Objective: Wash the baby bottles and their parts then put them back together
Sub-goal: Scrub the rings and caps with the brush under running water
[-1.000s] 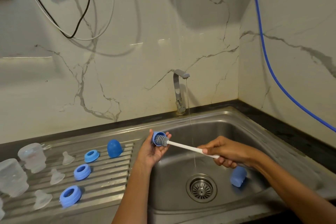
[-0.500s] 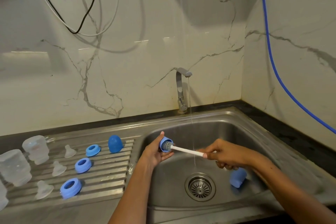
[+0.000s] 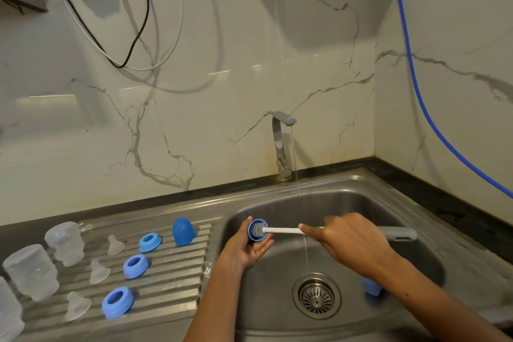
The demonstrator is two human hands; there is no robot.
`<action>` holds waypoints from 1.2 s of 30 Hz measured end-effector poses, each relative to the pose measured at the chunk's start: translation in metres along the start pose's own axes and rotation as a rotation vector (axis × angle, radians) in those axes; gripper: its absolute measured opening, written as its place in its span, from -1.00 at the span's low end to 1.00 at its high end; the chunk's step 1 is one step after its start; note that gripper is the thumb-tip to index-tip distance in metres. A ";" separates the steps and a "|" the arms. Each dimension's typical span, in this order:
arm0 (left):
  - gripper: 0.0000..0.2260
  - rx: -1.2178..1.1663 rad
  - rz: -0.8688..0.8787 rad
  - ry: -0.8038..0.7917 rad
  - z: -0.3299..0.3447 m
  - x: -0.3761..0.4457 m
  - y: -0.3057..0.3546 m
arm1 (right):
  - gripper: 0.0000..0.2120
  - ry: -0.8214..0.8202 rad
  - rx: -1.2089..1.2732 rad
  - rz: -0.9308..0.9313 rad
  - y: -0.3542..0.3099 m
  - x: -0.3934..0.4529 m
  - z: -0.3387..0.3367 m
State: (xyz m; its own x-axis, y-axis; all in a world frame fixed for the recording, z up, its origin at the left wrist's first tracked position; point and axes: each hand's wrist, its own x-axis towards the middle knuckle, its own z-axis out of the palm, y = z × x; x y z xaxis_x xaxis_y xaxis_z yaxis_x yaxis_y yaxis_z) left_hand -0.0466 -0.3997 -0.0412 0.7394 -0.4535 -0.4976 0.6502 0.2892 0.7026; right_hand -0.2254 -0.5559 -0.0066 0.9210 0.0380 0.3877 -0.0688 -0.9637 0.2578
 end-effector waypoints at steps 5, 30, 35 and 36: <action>-0.68 0.011 0.077 0.004 -0.002 0.004 0.005 | -0.60 0.069 -0.026 0.013 0.008 0.000 -0.014; -0.68 0.090 0.198 0.036 0.009 0.000 0.006 | -0.64 0.008 0.248 0.078 0.028 0.003 -0.002; -0.64 0.153 0.185 -0.022 0.022 -0.004 -0.005 | -0.66 -0.016 0.316 0.174 0.016 0.004 0.008; -0.63 0.134 0.192 -0.013 0.019 -0.004 -0.002 | -0.67 -0.059 0.434 0.158 0.013 0.005 0.010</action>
State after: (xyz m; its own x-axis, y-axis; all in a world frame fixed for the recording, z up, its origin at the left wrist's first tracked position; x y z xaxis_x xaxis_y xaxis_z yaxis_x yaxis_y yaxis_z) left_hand -0.0538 -0.4146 -0.0313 0.8442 -0.4122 -0.3426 0.4685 0.2570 0.8453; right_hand -0.2181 -0.5705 -0.0101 0.9333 -0.1212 0.3380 -0.0547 -0.9783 -0.1998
